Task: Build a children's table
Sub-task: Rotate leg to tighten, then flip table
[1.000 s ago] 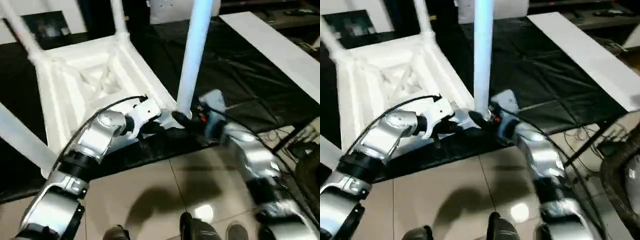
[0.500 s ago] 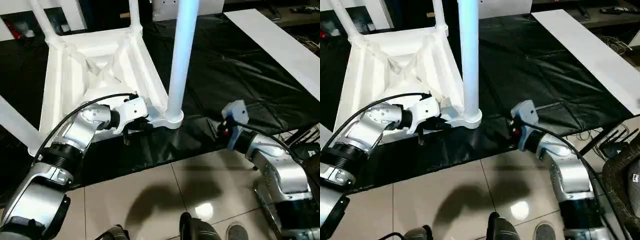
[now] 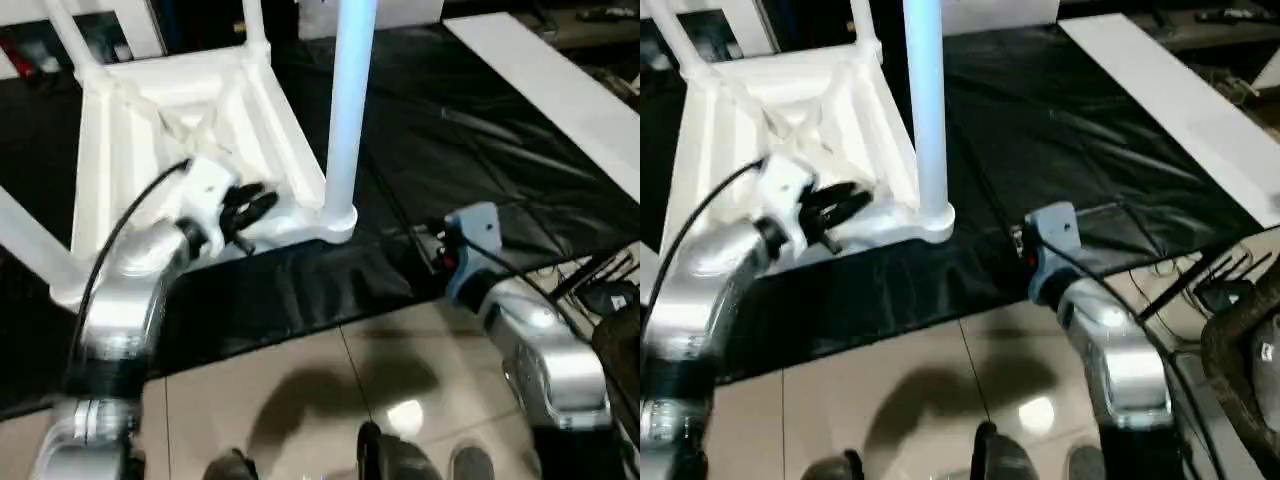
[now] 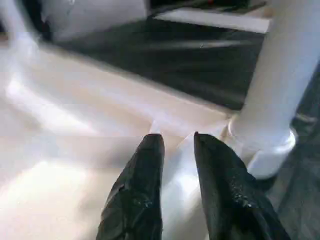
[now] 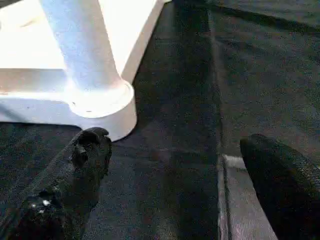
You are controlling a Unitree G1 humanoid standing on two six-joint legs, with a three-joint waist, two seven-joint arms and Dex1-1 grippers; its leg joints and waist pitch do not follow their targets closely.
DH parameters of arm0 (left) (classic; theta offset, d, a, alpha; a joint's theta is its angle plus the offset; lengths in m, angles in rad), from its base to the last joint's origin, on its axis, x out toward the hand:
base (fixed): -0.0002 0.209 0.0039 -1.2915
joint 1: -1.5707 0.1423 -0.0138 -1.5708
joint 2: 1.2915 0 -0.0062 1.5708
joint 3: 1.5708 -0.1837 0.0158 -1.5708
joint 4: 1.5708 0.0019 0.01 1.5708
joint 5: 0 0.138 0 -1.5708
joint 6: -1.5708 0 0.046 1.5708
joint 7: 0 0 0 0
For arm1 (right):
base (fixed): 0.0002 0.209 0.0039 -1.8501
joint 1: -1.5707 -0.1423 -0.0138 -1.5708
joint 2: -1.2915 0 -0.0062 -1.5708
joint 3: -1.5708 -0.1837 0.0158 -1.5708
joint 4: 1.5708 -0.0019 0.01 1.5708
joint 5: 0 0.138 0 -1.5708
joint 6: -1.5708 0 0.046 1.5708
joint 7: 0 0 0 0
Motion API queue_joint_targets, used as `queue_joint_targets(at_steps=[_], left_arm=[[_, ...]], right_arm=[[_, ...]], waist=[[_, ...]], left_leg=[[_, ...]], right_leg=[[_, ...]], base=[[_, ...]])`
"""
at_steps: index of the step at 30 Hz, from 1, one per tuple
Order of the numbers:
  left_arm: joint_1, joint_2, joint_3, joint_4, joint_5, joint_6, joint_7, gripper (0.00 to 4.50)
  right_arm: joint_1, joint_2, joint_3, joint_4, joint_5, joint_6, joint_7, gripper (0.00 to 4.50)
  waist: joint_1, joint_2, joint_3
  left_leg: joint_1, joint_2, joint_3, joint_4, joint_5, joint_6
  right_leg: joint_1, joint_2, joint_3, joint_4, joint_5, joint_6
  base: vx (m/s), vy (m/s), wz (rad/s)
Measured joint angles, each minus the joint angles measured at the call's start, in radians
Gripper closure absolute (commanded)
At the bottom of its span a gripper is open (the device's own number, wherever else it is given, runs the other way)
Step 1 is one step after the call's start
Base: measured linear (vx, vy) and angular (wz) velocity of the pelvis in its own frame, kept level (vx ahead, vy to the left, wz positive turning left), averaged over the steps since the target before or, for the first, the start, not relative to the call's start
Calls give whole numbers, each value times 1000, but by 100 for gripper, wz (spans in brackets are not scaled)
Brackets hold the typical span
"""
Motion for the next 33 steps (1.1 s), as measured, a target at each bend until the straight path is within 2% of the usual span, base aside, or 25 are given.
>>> queue_joint_targets(at_steps=[1, 2, 3, 5, 6, 7, 8, 9, 10, 11, 12, 13, 14, 15, 16, 17, 18, 19, 21, 23, 24, 27, 29, 33], left_arm=[[45, -32, 7, -51, 3, 18, 39, 333], [89, -65, 9, -116, 5, 35, 80, 333], [125, -84, -3, -170, 10, 51, 111, 333], [165, -81, -24, -223, 28, 52, 135, 333], [183, -82, -28, -242, 41, 50, 148, 333], [212, -88, -27, -261, 49, 40, 167, 333], [227, -93, -25, -268, 54, 32, 182, 333], [247, -112, -21, -292, 63, 43, 213, 333], [251, -121, -18, -302, 67, 50, 231, 333], [253, -135, -20, -312, 77, 51, 248, 333], [263, -135, -41, -321, 96, 41, 257, 333], [281, -134, -62, -329, 107, 30, 258, 333], [296, -135, -83, -335, 116, 24, 265, 333], [311, -137, -97, -338, 124, 21, 270, 333], [321, -146, -102, -338, 125, 16, 281, 333], [325, -161, -91, -340, 124, 2, 302, 313], [319, -178, -62, -340, 123, -5, 337, 313], [319, -187, -44, -339, 123, -5, 357, 303], [321, -190, 1, -339, 123, -2, 397, 295], [323, -184, 13, -339, 128, 0, 416, 295], [327, -179, 13, -339, 133, 0, 424, 295], [322, -170, 14, -335, 146, -9, 448, 295], [310, -163, 18, -327, 154, -11, 459, 295], [248, -155, 47, -276, 168, -9, 497, 295]], right_arm=[[20, 5, 4, -14, 0, 0, -3, 0], [42, 5, 14, -34, -2, -2, -5, 0], [58, 5, 29, -48, -7, -9, -9, 0], [64, 11, 50, -64, -15, -18, -9, 0], [64, 14, 61, -68, -16, -24, -9, 0], [69, 19, 77, -72, -16, -32, -8, 0], [76, 25, 82, -74, -15, -36, -6, 0], [88, 24, 92, -75, -14, -42, 0, 0], [95, 19, 94, -75, -15, -44, 2, 0], [98, 2, 99, -74, -15, -51, 6, 0], [99, -15, 103, -71, -17, -59, 18, 0], [101, -23, 102, -71, -17, -66, 25, 0], [102, -29, 101, -70, -16, -76, 34, 0], [102, -32, 98, -71, -14, -82, 43, 0], [102, -33, 92, -71, -7, -82, 49, 0], [98, -37, 90, -66, 2, -79, 62, 0], [87, -37, 95, -50, 9, -74, 83, 0], [88, -38, 105, -46, 15, -72, 94, 0], [68, -31, 118, -30, 31, -87, 111, 0], [55, -21, 107, -15, 41, -99, 105, 0], [53, -15, 98, -8, 46, -106, 101, 0], [43, -16, 83, 21, 62, -126, 108, 0], [27, -18, 70, 31, 69, -127, 116, 0], [-17, -65, 79, 39, 84, -112, 181, 0]], waist=[[1, 1, 0], [2, 6, -1], [0, 11, 0], [-2, 29, -1], [-2, 40, -2], [-1, 50, 0], [1, 53, 2], [3, 51, 2], [12, 48, 1], [26, 40, 1], [40, 34, 4], [43, 29, 6], [43, 27, 7], [40, 21, 8], [37, 21, 8], [40, 30, 5], [40, 33, 5], [37, 31, 3], [27, 24, -1], [26, 14, -6], [26, 10, -7], [26, 3, -9], [24, 2, -10], [24, 1, -12]], left_leg=[[-1, 0, 0, 0, -1, 0], [-10, -1, -13, 2, 1, 6], [-23, -2, -33, 9, 2, 8], [-50, -1, -72, 23, 3, 9], [-55, -2, -90, 29, 4, 9], [-54, -1, -118, 30, 5, 12], [-50, -3, -138, 28, 8, 15], [-46, -10, -161, 29, 10, 20], [-50, -18, -167, 31, 15, 29], [-53, -20, -164, 37, 12, 52], [-56, -19, -147, 53, -7, 84], [-62, -25, -119, 80, -15, 98], [-65, -50, -86, 122, -21, 109], [-67, -77, -71, 157, -28, 119], [-61, -109, -54, 177, -39, 127], [-33, -111, -50, 140, -48, 133], [-17, -106, -44, 111, -66, 101], [-12, -99, -39, 106, -62, 107], [-11, -96, -35, 106, -61, 109], [-6, -99, -20, 105, -61, 109], [-2, -104, -13, 103, -61, 109], [3, -105, -3, 90, -61, 109], [3, -105, -1, 87, -59, 108], [2, -103, 0, 82, -54, 107]], right_leg=[[0, 0, 0, 1, -1, 1], [2, -3, -14, 0, -2, 2], [3, -5, -30, -1, -4, 4], [7, -3, -65, -1, -8, 2], [9, -2, -78, 1, -11, -4], [19, 0, -93, 16, -22, -22], [23, 4, -94, 37, -41, -55], [22, 13, -83, 73, -75, -110], [25, 14, -74, 89, -88, -108], [29, 7, -75, 92, -92, -50], [34, -11, -92, 98, -95, -9], [41, -24, -101, 97, -97, -6], [46, -41, -105, 94, -97, -5], [50, -60, -110, 88, -92, 3], [57, -75, -122, 77, -88, 11], [60, -66, -120, 68, -85, 11], [68, -60, -119, 57, -79, 8], [72, -40, -104, 43, -82, 0], [75, -2, -46, 32, -81, -23], [75, 0, -20, 31, -68, -21], [75, -1, -5, 33, -64, -7], [73, -2, 7, 32, -71, 8], [70, -1, 9, 32, -71, 8], [67, 2, 10, 35, -69, 8]], base=[[0, 0, 0], [0, 0, 0], [24, -22, 35], [18, -29, 40], [27, -67, 44], [27, -67, 44], [22, -125, 52], [-35, -110, 70], [-35, -110, 70], [-68, -91, 64], [-75, -97, 51], [-75, -97, 51], [-70, -39, 53], [-58, 31, 54], [-58, 31, 54], [-61, 81, 34], [-54, 70, 23], [-54, 70, 23], [-50, 75, 12], [-26, 40, 3], [0, 0, 0], [0, 0, 0], [0, 0, 0], [0, 0, 0]])
